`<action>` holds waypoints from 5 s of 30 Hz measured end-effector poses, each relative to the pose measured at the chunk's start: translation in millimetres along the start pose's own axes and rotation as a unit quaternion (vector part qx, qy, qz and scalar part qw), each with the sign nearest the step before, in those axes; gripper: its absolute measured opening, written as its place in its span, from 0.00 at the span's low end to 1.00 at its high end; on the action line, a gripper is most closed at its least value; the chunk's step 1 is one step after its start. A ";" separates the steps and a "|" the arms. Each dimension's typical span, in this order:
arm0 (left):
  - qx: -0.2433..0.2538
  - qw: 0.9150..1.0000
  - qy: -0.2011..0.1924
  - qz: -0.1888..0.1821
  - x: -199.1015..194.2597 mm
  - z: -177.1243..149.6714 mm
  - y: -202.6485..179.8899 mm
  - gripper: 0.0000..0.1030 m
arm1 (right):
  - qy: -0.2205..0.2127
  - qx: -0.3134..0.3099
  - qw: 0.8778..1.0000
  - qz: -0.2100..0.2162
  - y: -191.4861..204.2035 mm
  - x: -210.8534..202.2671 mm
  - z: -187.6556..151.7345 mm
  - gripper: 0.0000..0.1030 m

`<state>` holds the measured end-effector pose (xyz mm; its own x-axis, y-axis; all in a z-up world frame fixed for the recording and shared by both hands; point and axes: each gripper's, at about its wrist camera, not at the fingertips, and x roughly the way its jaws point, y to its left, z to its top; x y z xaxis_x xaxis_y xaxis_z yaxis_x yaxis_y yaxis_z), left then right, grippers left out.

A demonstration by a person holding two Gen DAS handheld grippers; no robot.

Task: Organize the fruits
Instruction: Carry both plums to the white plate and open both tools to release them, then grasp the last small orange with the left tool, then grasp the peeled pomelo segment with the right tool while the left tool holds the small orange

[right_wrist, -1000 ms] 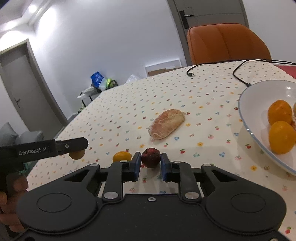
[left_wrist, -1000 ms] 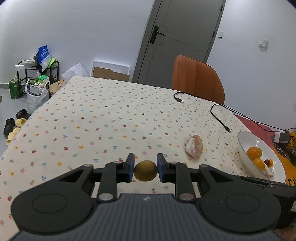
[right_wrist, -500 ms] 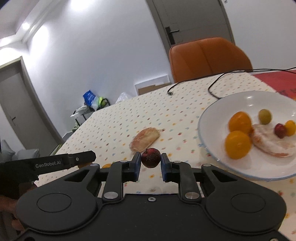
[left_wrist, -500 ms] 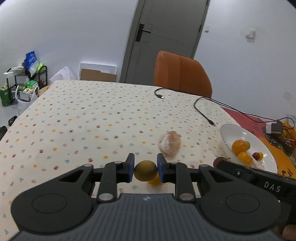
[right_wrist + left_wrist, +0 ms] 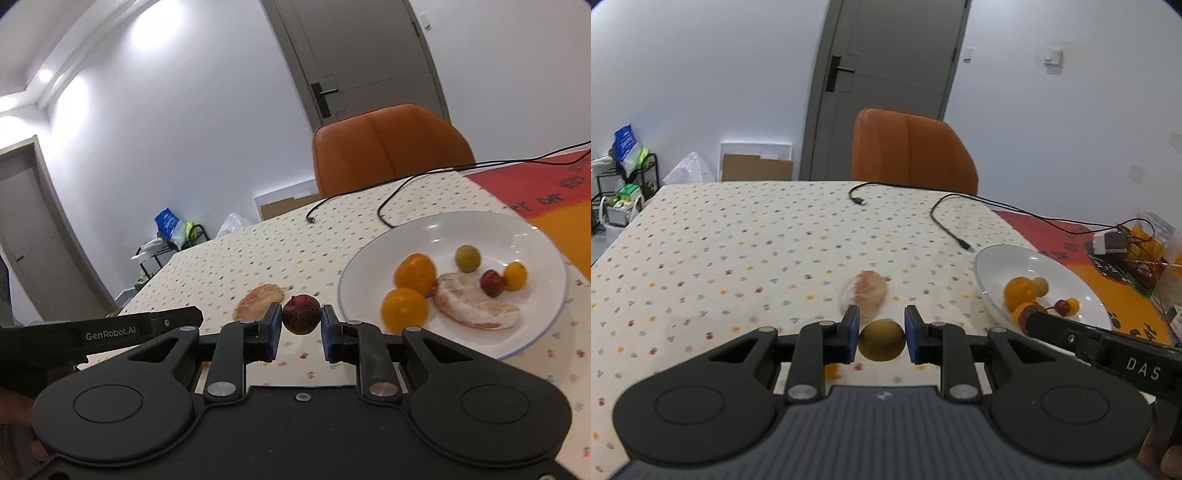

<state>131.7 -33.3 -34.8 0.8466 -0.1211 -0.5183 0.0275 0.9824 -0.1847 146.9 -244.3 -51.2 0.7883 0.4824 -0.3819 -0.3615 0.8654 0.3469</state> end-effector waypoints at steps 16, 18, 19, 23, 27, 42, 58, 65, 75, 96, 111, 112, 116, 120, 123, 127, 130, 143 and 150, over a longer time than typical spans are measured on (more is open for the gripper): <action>0.013 0.999 -0.013 -0.044 19.6 14.0 -48.9 0.24 | -0.025 0.015 0.999 -0.045 -38.9 -29.6 6.3 0.20; 0.015 0.999 -0.012 -0.049 23.1 14.9 -55.2 0.24 | -0.027 0.019 0.998 -0.050 -45.2 -33.0 6.3 0.20; 0.015 0.998 -0.012 -0.051 24.5 14.7 -57.3 0.24 | -0.027 0.021 0.998 -0.053 -48.6 -34.2 6.5 0.20; 0.020 0.998 -0.007 -0.057 31.7 15.7 -68.5 0.24 | -0.031 0.033 0.997 -0.064 -61.7 -39.7 4.8 0.20; 0.030 0.998 -0.003 -0.059 38.4 15.7 -80.2 0.24 | -0.033 0.045 0.996 -0.069 -74.9 -42.4 2.5 0.20; 0.044 0.997 0.014 -0.064 68.8 14.1 -103.2 0.24 | -0.026 0.068 0.994 -0.084 -104.0 -37.3 -0.8 0.20; 0.024 0.999 0.009 -0.043 53.2 19.5 -77.6 0.37 | -0.038 0.042 0.993 -0.104 -92.5 -37.6 6.4 0.48; 0.018 1.000 -0.006 -0.020 32.4 18.1 -55.5 0.59 | -0.023 0.031 0.995 -0.096 -74.4 -33.0 3.0 0.61; 0.000 1.000 -0.017 0.011 9.8 21.0 -23.8 0.72 | -0.019 0.001 0.996 -0.090 -46.2 -30.3 4.8 0.73; -0.026 0.999 0.001 0.048 -6.1 3.5 27.9 0.77 | 0.005 -0.015 0.999 -0.030 -1.8 -9.0 -0.3 1.00; -0.039 0.998 0.032 0.032 11.6 -16.4 40.2 0.74 | 0.041 -0.017 0.999 -0.003 8.7 5.2 -12.9 1.00; -0.039 0.998 0.034 0.032 13.3 -17.7 40.3 0.74 | 0.043 -0.018 0.999 -0.003 9.7 6.2 -14.3 1.00; -0.037 0.998 0.040 0.027 20.9 -22.8 41.2 0.64 | 0.052 -0.028 0.998 -0.003 13.6 13.4 -18.1 1.00; -0.037 0.998 0.052 0.027 30.7 -26.3 43.7 0.53 | 0.066 -0.031 0.997 -0.006 15.5 23.1 -21.1 0.96; -0.029 0.998 0.046 0.031 33.8 -27.1 43.3 0.41 | 0.073 -0.034 0.997 -0.002 17.9 30.3 -21.4 0.91; -0.051 0.997 0.049 0.020 33.6 -24.1 52.4 0.19 | 0.079 -0.037 0.996 0.002 22.2 39.0 -18.8 0.85; -0.052 0.998 0.040 0.021 29.4 -22.2 58.8 0.19 | 0.085 -0.036 0.996 0.003 26.8 47.9 -15.4 0.82; -0.090 0.994 0.015 0.062 15.9 -8.6 109.1 0.19 | 0.103 -0.053 0.993 0.026 60.8 88.8 -2.6 0.72; -0.101 0.991 0.006 0.085 11.4 -1.9 132.1 0.19 | 0.121 -0.062 0.990 0.026 71.5 112.1 1.8 0.68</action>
<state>143.9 94.9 -66.7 0.8233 0.0403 -0.5661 -0.2225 0.9405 -0.2567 210.3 -128.6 -67.7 0.6302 0.5324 -0.5652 -0.4689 0.8411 0.2696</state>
